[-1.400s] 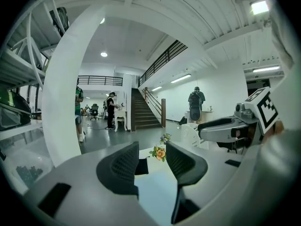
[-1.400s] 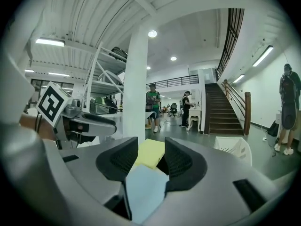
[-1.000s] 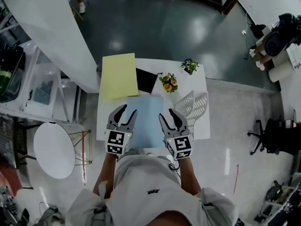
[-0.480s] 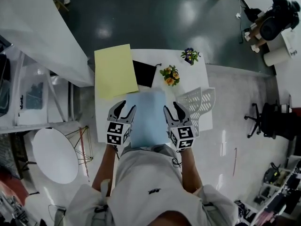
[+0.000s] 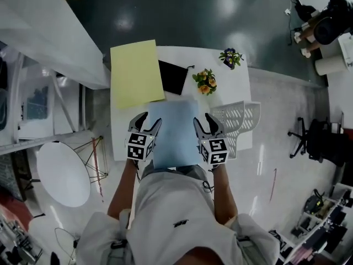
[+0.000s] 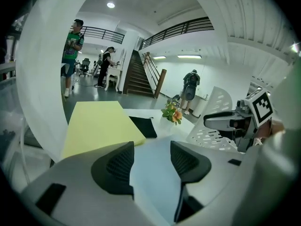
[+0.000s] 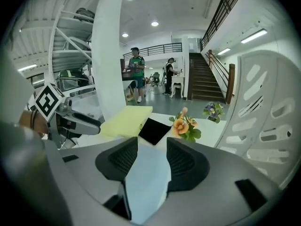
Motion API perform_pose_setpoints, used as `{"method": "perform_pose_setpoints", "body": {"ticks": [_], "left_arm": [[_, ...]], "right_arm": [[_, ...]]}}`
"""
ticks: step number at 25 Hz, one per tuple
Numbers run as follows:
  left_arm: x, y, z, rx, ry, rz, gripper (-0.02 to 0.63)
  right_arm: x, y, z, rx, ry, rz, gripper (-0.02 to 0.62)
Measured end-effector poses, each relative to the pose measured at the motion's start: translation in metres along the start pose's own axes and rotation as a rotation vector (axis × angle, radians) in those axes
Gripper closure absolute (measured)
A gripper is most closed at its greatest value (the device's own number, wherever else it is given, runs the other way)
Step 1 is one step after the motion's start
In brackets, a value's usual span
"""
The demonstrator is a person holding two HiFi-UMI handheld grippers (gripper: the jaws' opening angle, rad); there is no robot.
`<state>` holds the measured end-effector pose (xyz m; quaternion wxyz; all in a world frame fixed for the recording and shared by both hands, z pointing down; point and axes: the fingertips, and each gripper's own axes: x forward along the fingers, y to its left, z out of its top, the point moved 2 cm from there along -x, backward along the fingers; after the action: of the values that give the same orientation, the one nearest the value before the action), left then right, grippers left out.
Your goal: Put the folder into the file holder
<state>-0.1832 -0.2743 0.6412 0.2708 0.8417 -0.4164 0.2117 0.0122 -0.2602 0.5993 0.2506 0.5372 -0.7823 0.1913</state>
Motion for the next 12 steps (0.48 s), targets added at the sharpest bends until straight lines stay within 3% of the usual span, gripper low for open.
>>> {"method": "perform_pose_setpoints", "body": {"ticks": [12], "left_arm": [[0.037, 0.014, -0.039, -0.100, 0.118, 0.047, 0.298]], "right_arm": [[0.049, -0.018, -0.045, 0.048, 0.124, 0.096, 0.376]]}}
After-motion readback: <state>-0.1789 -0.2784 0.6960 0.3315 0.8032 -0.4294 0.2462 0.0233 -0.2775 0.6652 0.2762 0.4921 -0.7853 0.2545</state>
